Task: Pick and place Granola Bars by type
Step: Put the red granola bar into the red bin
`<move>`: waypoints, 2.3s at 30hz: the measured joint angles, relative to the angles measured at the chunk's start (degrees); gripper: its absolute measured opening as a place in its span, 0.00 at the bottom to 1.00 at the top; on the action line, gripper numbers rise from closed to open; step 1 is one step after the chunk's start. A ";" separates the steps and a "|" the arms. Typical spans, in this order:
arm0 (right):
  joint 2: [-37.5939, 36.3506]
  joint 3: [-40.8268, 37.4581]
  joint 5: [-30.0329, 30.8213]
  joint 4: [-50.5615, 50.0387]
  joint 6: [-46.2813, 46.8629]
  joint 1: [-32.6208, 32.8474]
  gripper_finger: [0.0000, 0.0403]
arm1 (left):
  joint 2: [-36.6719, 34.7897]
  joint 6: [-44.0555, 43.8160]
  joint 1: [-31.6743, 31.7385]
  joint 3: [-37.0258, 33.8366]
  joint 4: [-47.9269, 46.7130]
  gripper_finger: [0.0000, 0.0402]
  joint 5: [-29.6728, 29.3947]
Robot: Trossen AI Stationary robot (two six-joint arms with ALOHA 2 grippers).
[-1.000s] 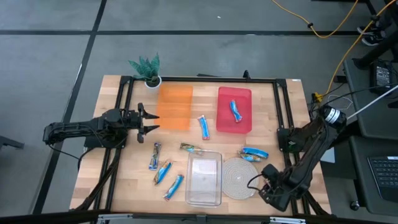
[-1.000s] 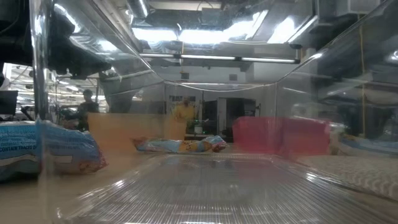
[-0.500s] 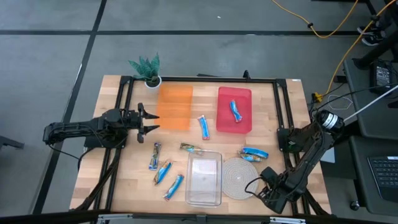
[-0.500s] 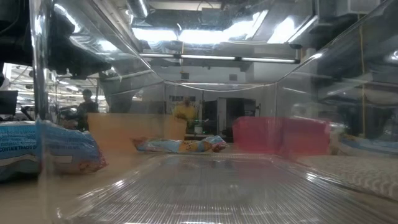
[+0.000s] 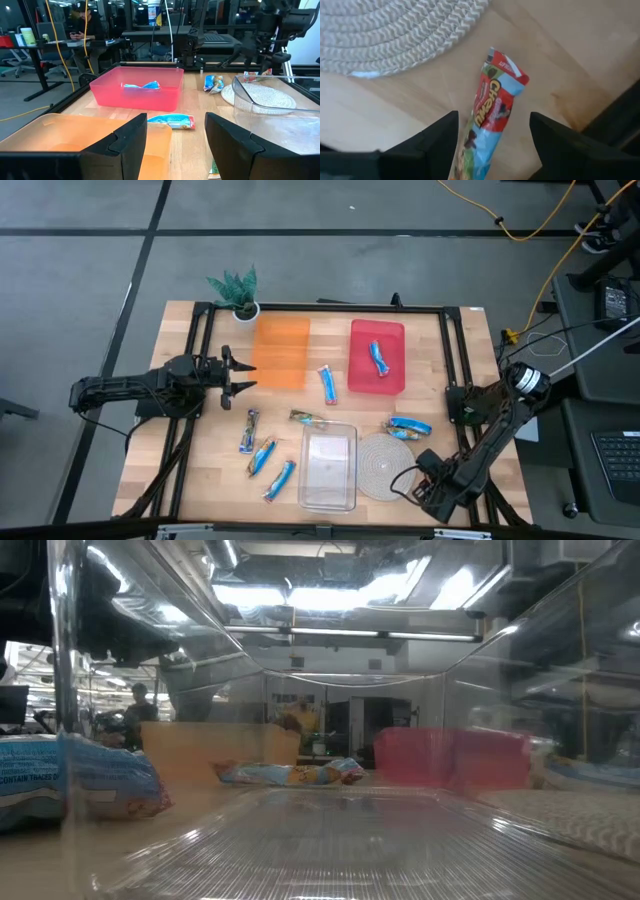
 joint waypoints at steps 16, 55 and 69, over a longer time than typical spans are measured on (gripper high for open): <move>0.01 -5.02 0.00 6.86 0.55 0.00 0.59 | 0.01 0.00 0.00 0.00 -0.02 0.48 0.00; -11.00 -2.48 11.39 -4.75 0.49 -0.20 0.11 | 0.02 0.02 0.00 0.01 0.00 0.48 0.00; -19.82 -2.48 19.98 -9.61 -17.86 -8.77 0.11 | 0.02 0.01 0.00 0.00 0.00 0.48 0.00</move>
